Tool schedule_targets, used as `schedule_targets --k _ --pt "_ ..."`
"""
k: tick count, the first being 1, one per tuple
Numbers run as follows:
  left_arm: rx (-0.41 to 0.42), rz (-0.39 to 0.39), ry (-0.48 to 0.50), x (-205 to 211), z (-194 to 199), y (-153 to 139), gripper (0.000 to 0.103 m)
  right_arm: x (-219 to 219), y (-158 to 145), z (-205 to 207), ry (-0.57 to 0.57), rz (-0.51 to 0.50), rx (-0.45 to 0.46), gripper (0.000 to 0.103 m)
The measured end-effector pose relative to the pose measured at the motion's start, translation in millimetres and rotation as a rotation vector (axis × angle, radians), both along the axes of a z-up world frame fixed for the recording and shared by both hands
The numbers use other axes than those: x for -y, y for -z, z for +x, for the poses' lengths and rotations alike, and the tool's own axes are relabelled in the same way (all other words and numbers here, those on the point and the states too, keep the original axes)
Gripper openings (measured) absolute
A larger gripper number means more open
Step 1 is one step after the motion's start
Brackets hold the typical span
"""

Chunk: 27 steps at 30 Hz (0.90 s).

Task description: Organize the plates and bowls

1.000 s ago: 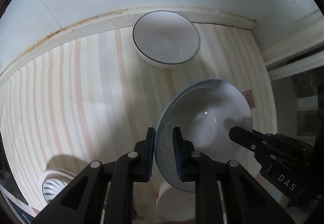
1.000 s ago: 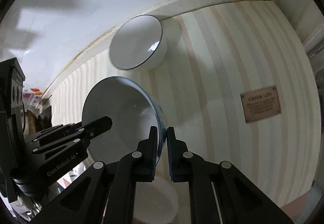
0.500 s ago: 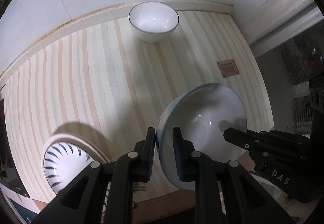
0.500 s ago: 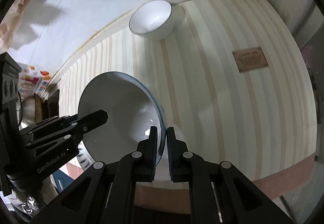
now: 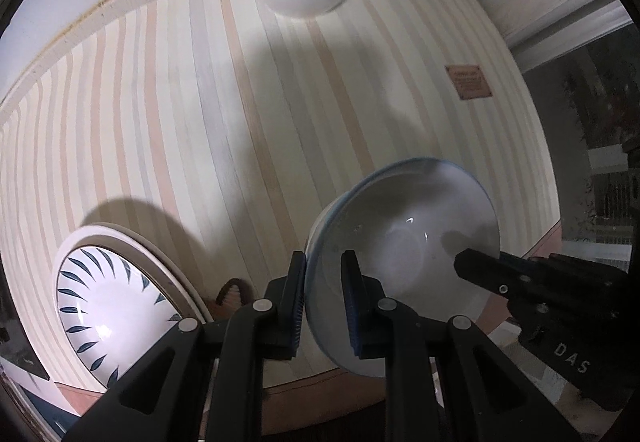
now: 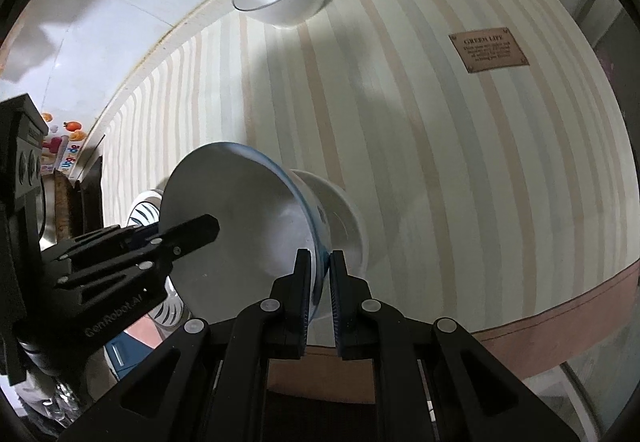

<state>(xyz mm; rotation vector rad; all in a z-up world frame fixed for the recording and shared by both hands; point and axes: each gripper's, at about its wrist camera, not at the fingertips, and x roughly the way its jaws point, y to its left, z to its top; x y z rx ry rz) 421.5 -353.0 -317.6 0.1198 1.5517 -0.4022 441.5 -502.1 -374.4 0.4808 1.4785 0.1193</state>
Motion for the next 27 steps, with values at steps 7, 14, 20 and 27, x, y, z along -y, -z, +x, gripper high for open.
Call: schedule_targets --k 7,14,20,27 --pt "-0.021 0.027 0.024 4 -4 12 0.015 0 9 2 -0.001 -0.002 -0.028 0.011" --pt "-0.024 0.056 0.041 10 -6 19 0.015 2 13 5 0.003 -0.009 -0.043 0.011" --pt "-0.022 0.064 0.039 10 -5 20 0.015 1 13 5 0.000 -0.005 -0.049 0.011" --pt "-0.020 0.066 0.036 10 -5 20 0.015 3 16 9 -0.021 -0.005 -0.067 0.011"
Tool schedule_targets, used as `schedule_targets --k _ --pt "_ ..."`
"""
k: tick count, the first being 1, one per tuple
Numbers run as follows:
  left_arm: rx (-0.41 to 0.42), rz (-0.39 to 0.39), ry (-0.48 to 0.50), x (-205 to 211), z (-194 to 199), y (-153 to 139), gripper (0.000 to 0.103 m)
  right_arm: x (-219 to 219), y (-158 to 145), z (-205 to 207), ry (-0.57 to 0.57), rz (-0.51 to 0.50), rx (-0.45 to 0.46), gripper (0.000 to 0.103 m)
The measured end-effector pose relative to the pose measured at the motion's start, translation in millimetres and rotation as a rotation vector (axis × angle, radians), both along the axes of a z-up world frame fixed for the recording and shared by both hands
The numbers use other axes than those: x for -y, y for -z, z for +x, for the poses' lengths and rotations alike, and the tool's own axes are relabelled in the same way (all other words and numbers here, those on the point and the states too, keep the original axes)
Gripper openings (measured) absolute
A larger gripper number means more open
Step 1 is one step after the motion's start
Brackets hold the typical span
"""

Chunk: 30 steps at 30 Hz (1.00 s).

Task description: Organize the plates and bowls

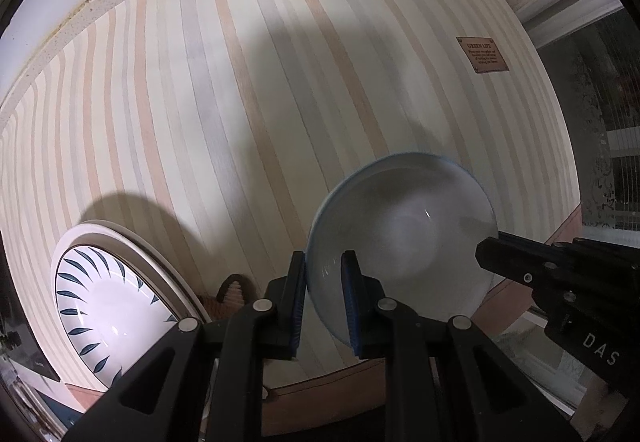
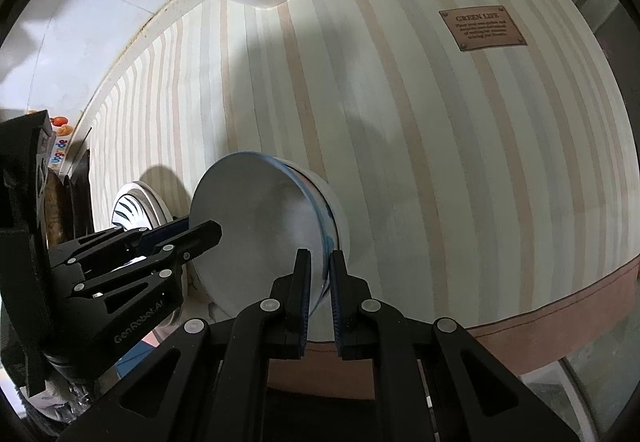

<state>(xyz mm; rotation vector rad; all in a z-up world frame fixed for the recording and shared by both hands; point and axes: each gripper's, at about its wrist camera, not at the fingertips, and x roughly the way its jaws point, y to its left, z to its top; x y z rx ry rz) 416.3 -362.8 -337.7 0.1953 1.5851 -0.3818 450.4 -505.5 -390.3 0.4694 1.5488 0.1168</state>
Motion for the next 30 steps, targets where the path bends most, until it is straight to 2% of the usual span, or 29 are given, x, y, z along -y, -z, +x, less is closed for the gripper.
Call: schedule_targets --k 23,30 --pt "-0.003 -0.011 0.006 1 1 -3 0.015 -3 13 7 -0.026 0.004 -0.033 0.011" --pt "-0.023 -0.041 -0.002 -5 1 -10 0.015 6 12 7 0.004 0.046 -0.054 0.011"
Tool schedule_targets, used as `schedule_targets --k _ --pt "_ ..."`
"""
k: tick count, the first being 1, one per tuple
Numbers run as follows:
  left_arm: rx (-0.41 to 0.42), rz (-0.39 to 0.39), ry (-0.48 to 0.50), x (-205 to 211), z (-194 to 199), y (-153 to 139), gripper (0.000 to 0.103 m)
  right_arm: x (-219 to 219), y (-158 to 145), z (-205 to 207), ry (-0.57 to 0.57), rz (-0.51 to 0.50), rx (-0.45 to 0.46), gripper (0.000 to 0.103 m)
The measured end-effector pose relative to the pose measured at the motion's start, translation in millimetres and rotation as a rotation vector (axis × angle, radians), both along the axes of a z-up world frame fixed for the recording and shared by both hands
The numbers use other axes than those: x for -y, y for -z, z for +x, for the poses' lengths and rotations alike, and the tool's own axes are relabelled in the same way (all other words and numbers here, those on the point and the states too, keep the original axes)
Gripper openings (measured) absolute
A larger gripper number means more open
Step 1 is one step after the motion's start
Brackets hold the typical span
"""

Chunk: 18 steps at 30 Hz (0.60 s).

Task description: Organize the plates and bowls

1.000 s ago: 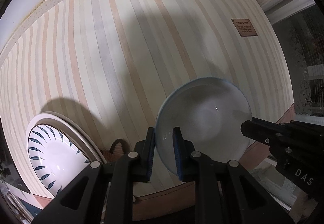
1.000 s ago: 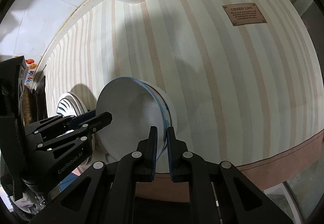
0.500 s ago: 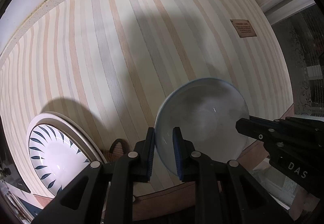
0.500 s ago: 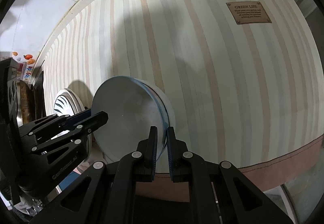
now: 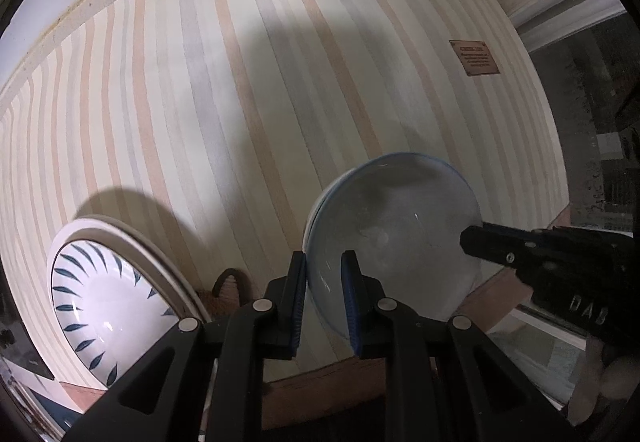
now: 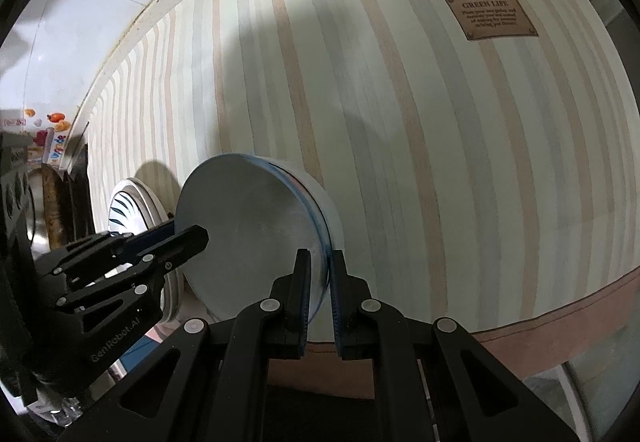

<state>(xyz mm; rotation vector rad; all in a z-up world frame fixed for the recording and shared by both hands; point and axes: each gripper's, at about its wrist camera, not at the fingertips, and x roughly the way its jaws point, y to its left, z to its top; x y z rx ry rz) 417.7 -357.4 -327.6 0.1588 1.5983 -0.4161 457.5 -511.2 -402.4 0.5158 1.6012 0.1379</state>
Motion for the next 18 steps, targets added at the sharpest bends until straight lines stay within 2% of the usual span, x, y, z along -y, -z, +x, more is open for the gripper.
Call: schedule_targets --k 5,6,8,9,10,14,18 --pt "0.069 -0.061 -0.028 -14 6 -44 0.017 19 -30 4 0.050 0.034 0.043 0.012" --pt "0.089 -0.077 -0.051 -18 15 -55 0.018 24 -40 7 0.062 0.038 0.067 0.015" --pt "0.119 -0.109 -0.103 -25 33 -67 0.029 33 -55 18 0.082 0.041 0.112 0.032" --pt "0.139 -0.122 -0.131 -29 47 -72 0.029 38 -62 27 0.090 0.043 0.141 0.047" --pt "0.160 -0.123 -0.157 -31 63 -73 0.029 41 -66 35 0.096 0.050 0.161 0.057" --pt "0.184 -0.127 -0.253 -35 130 -61 0.029 55 -63 92 0.141 0.105 0.244 0.058" --pt "0.166 -0.122 -0.298 -29 177 -40 0.029 53 -44 149 0.158 0.077 0.290 0.058"
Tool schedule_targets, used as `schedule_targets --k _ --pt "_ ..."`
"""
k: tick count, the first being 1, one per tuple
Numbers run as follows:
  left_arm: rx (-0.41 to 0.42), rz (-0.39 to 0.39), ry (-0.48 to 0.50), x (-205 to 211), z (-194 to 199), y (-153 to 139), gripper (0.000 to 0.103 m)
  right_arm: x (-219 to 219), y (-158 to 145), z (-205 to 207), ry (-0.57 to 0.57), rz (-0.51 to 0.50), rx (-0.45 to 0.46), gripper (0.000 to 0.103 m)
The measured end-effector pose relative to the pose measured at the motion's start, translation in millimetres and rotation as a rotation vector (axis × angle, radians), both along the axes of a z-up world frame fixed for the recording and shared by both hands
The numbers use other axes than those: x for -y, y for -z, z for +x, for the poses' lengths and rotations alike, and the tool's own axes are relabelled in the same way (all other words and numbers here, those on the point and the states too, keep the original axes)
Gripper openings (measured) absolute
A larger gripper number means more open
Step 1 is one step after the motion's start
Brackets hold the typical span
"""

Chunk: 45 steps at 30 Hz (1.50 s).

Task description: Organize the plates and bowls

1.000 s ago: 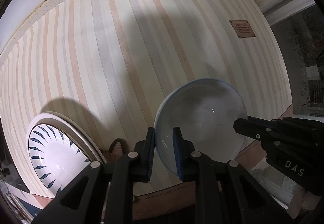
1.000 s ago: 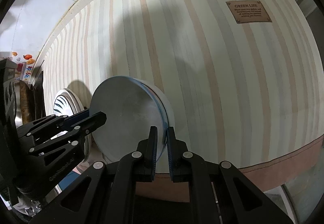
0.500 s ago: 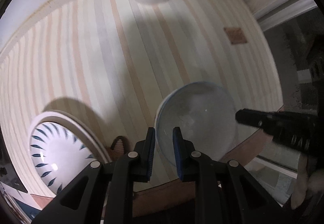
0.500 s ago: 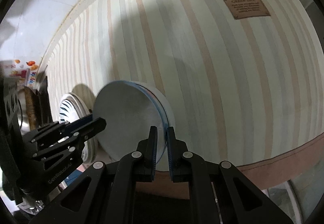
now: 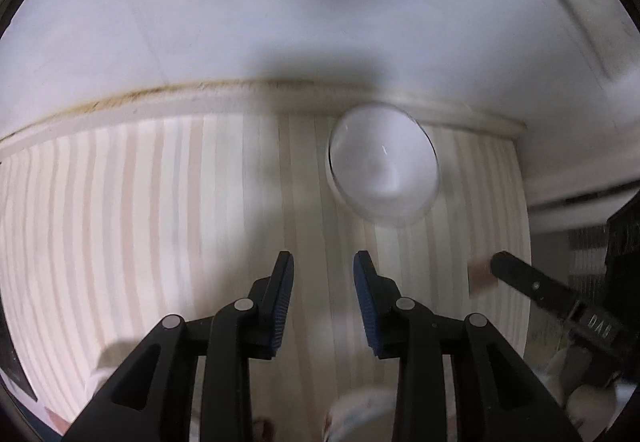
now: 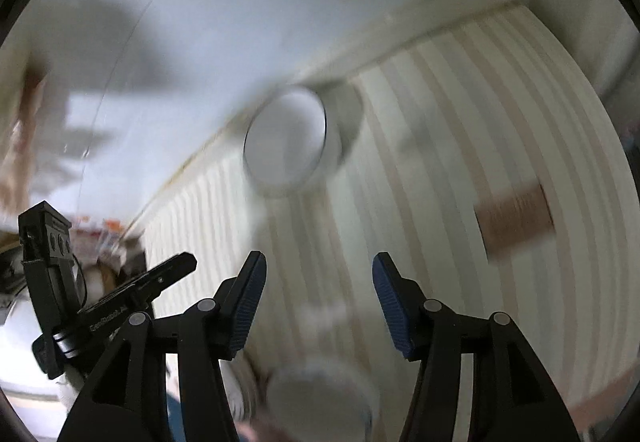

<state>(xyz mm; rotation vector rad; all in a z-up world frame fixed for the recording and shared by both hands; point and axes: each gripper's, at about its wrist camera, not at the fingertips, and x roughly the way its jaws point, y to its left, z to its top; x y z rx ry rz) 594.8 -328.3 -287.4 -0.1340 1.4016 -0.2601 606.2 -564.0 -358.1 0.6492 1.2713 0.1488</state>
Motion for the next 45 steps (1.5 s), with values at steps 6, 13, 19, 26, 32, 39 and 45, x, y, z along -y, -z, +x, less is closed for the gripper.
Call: schedule_targets --k 6,13,19,26,32,39,45 --pt "-0.035 -0.004 -0.005 22 43 33 0.029 -9 32 62 -0.010 -0.059 0.007 0.058" --pt "-0.034 0.052 0.035 49 61 68 0.023 -20 69 94 -0.053 -0.116 -0.041 0.026" --pt "-0.008 0.095 0.049 57 54 71 0.015 -23 70 98 -0.072 -0.156 -0.029 0.014" --pt "0.011 0.087 0.065 53 32 50 0.015 -25 60 83 -0.081 -0.153 -0.031 0.013" --pt "0.050 0.065 0.073 36 -2 14 0.015 -26 36 44 -0.103 -0.138 -0.007 0.013" --pt "0.080 0.058 0.118 24 -47 -26 0.015 -28 -4 -8 -0.097 -0.120 0.039 0.013" --pt "0.090 0.047 0.137 14 -96 -39 0.015 -44 -35 -58 -0.085 -0.123 0.071 0.013"
